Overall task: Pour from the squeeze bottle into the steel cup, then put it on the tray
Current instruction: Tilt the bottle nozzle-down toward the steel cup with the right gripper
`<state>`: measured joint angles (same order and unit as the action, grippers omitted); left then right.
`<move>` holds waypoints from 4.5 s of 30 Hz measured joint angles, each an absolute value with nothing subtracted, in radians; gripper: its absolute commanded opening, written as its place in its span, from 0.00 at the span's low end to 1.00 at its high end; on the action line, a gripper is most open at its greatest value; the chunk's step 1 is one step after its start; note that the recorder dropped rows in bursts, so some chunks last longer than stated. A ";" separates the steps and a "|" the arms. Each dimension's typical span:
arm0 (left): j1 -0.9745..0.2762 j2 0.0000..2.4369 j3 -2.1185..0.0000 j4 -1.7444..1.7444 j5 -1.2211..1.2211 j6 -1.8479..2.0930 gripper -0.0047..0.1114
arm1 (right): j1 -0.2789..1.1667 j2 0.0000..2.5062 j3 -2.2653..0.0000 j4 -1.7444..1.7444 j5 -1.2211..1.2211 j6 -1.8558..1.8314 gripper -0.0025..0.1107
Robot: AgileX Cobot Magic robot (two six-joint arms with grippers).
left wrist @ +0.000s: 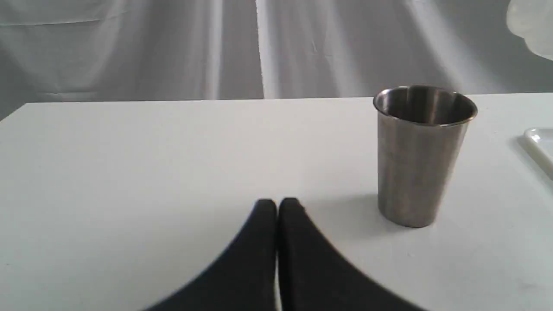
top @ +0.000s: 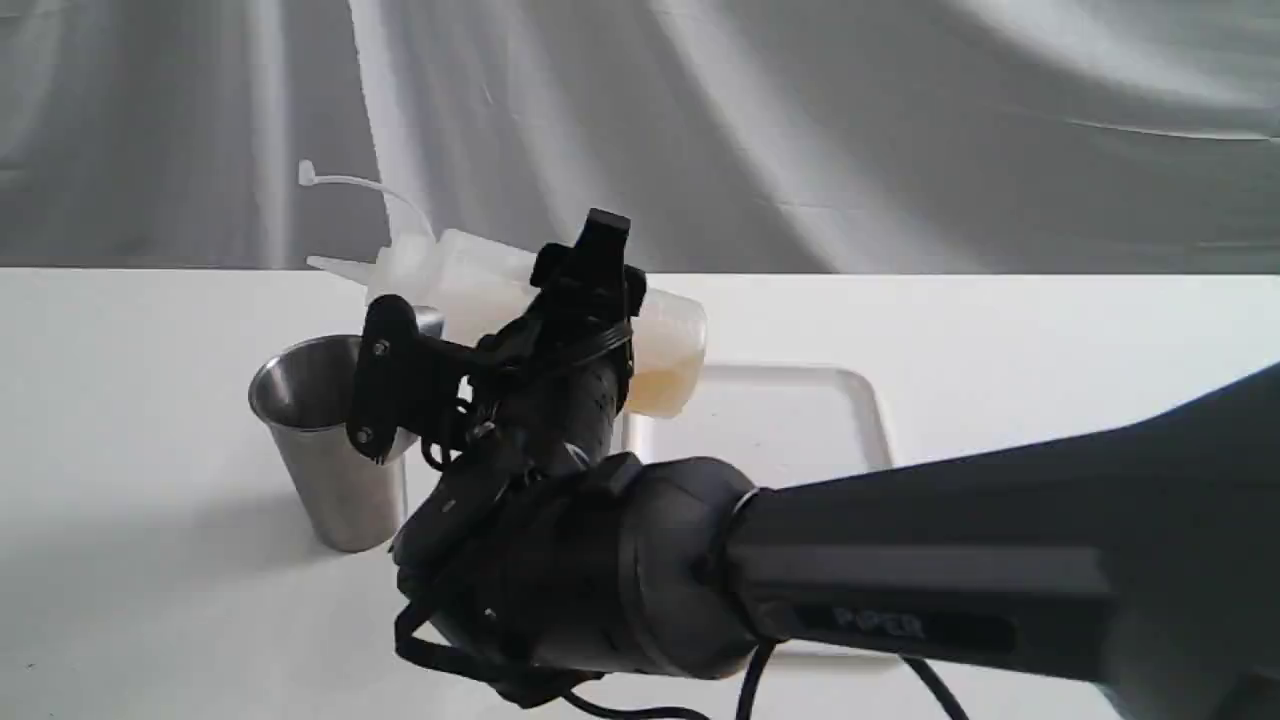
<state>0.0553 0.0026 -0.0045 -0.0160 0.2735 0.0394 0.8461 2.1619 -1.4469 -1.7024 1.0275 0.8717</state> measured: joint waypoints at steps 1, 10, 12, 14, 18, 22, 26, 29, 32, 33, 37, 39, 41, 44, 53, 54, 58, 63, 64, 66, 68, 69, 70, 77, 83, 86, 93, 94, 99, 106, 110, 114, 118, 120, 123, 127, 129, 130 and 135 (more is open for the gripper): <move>0.055 0.003 -0.004 -0.016 0.274 0.039 0.04 | 0.844 2.162 -1.449 -1.702 1.030 0.857 0.02; 0.055 0.003 -0.004 -0.016 0.274 0.039 0.04 | 0.822 2.204 -1.516 -1.702 1.053 0.730 0.02; 0.055 0.003 -0.004 -0.016 0.274 0.039 0.04 | 0.818 2.227 -1.551 -1.702 1.066 0.690 0.02; 0.055 0.003 -0.004 -0.016 0.274 0.039 0.04 | 0.818 2.243 -1.583 -1.696 1.074 0.645 0.02; 0.055 0.003 -0.004 -0.016 0.274 0.039 0.04 | 0.812 2.249 -1.607 -1.688 1.078 0.582 0.02; 0.055 0.003 -0.004 -0.016 0.274 0.039 0.04 | 0.803 2.251 -1.609 -1.686 1.078 0.510 0.02; 0.055 0.003 -0.004 -0.016 0.274 0.039 0.04 | 0.798 2.253 -1.609 -1.686 1.078 0.479 0.02; 0.055 0.003 -0.004 -0.016 0.274 0.039 0.04 | 0.797 2.255 -1.609 -1.688 1.078 0.457 0.02; 0.055 0.003 -0.004 -0.016 0.274 0.039 0.04 | 0.797 2.256 -1.609 -1.700 1.078 0.448 0.02; 0.055 0.003 -0.004 -0.016 0.274 0.039 0.04 | 0.797 2.256 -1.609 -1.700 1.074 0.444 0.02; 0.055 0.003 -0.004 -0.016 0.274 0.039 0.04 | 0.797 2.256 -1.609 -1.704 1.068 0.408 0.02; 0.055 0.003 -0.004 -0.016 0.274 0.039 0.04 | 0.797 2.256 -1.609 -1.704 1.066 0.384 0.02; 0.055 0.003 -0.004 -0.016 0.274 0.039 0.04 | 0.797 2.256 -1.609 -1.704 1.064 0.357 0.02; 0.055 0.003 -0.004 -0.016 0.274 0.039 0.04 | 0.797 2.256 -1.609 -1.706 1.064 0.341 0.02; 0.055 0.003 -0.004 -0.016 0.274 0.039 0.04 | 0.797 2.256 -1.609 -1.706 1.041 0.290 0.02; 0.055 0.003 -0.004 -0.016 0.274 0.039 0.04 | 0.797 2.256 -1.609 -1.706 1.042 0.288 0.02; 0.055 0.003 -0.004 -0.016 0.274 0.039 0.04 | 0.797 2.256 -1.609 -1.706 1.037 0.246 0.02; 0.055 0.003 -0.004 -0.016 0.274 0.039 0.04 | 0.797 2.256 -1.609 -1.706 1.037 0.207 0.02; 0.055 0.003 -0.004 -0.016 0.274 0.039 0.04 | 0.797 2.256 -1.612 -1.706 1.037 0.204 0.02; 0.055 0.003 -0.004 -0.016 0.274 0.039 0.04 | 0.797 2.257 -1.625 -1.706 1.035 0.202 0.02; 0.055 0.003 -0.004 -0.016 0.274 0.039 0.04 | 0.797 2.257 -1.651 -1.706 1.035 0.189 0.02; 0.055 0.003 -0.004 -0.016 0.274 0.039 0.04 | 0.797 2.257 -1.662 -1.706 1.035 0.181 0.02; 0.055 0.003 -0.004 -0.016 0.274 0.039 0.04 | 0.797 2.257 -1.674 -1.706 1.035 0.162 0.02; 0.055 0.003 -0.004 -0.016 0.274 0.039 0.04 | 0.792 2.257 -1.701 -1.712 1.035 0.077 0.02; 0.055 0.003 -0.004 -0.016 0.274 0.039 0.04 | 0.777 2.257 -1.703 -1.712 1.035 0.039 0.02; 0.055 0.003 -0.004 -0.016 0.274 0.039 0.04 | 0.773 2.257 -1.703 -1.712 1.033 0.028 0.02; 0.055 0.003 -0.004 -0.016 0.274 0.039 0.04 | 0.768 2.257 -1.703 -1.712 1.005 0.000 0.02; 0.055 0.003 -0.004 -0.016 0.274 0.039 0.04 | 0.768 2.257 -1.703 -1.712 1.005 -0.012 0.02; 0.055 0.003 -0.004 -0.016 0.274 0.039 0.04 | 0.768 2.257 -1.703 -1.712 1.001 -0.057 0.02; 0.055 0.003 -0.004 -0.016 0.274 0.039 0.04 | 0.768 2.257 -1.704 -1.712 0.998 -0.078 0.02; 0.055 0.003 -0.004 -0.016 0.274 0.039 0.04 | 0.768 2.257 -1.704 -1.712 0.998 -0.080 0.02; 0.055 0.003 -0.004 -0.016 0.274 0.039 0.04 | 0.768 2.257 -1.704 -1.712 0.998 -0.080 0.02; 0.055 0.003 -0.004 -0.016 0.274 0.039 0.04 | 0.768 2.257 -1.704 -1.712 0.998 -0.080 0.02; 0.055 0.003 -0.004 -0.016 0.274 0.039 0.04 | 0.768 2.257 -1.704 -1.712 0.998 -0.068 0.02; 0.055 0.003 -0.004 -0.016 0.274 0.039 0.04 | 0.768 2.257 -1.704 -1.712 0.998 -0.036 0.02; 0.055 0.003 -0.004 -0.016 0.274 0.039 0.04 | 0.768 2.257 -1.704 -1.712 0.998 -0.007 0.02; 0.055 0.003 -0.004 -0.016 0.274 0.039 0.04 | 0.768 2.257 -1.704 -1.712 0.998 0.009 0.02; 0.055 0.003 -0.004 -0.016 0.274 0.039 0.04 | 0.768 2.257 -1.704 -1.712 0.998 0.011 0.02; 0.055 0.003 -0.004 -0.016 0.274 0.039 0.04 | 0.768 2.257 -1.704 -1.667 0.998 0.043 0.02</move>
<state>0.0553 0.0026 -0.0045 -0.0160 0.2735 0.0394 0.7682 2.2569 -1.7038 -1.6668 0.9975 0.0432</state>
